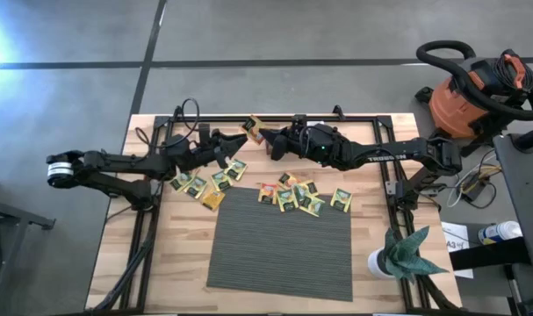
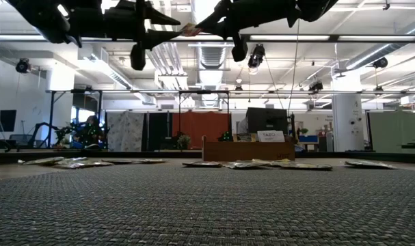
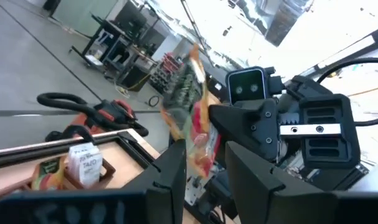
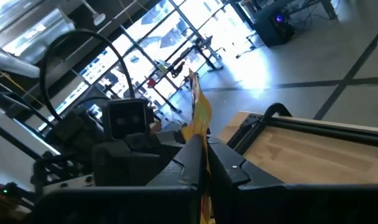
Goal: Pick & Place Tea
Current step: Put the orange tea bag into the middle section of the wooden organizer
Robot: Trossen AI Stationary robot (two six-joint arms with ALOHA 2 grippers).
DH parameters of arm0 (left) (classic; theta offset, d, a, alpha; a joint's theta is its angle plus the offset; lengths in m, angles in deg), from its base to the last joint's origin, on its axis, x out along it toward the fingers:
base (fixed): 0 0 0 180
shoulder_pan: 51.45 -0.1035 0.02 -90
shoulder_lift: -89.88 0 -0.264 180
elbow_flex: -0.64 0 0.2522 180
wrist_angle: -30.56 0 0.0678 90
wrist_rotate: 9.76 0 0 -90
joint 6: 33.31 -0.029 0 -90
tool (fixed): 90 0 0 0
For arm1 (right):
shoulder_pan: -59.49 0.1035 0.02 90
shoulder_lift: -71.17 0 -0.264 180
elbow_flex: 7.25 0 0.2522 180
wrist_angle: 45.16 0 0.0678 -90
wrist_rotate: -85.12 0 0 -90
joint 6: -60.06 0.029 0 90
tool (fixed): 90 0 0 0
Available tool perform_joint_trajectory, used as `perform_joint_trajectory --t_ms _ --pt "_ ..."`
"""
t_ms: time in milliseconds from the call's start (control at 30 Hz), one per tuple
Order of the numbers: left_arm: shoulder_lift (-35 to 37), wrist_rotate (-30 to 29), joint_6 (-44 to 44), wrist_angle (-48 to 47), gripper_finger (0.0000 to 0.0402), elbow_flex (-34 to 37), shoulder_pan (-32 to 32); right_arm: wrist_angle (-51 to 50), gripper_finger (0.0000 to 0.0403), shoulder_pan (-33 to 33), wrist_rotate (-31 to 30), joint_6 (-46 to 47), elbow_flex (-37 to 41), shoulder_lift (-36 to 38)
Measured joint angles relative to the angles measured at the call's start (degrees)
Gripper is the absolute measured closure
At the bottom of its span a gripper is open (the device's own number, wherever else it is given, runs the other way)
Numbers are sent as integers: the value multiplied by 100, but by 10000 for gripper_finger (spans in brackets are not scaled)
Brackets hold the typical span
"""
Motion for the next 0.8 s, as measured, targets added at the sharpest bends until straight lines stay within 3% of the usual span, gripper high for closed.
perform_joint_trajectory --t_ms 267,567,800 --pt "-421 239 -96 72 296 -256 0 -18 394 7 24 18 16 0" --pt "-440 264 -320 63 297 -283 -37 -17 394 7 159 -17 20 19" --pt "-435 328 -473 85 361 -382 -39 -378 392 9 244 -25 22 5"
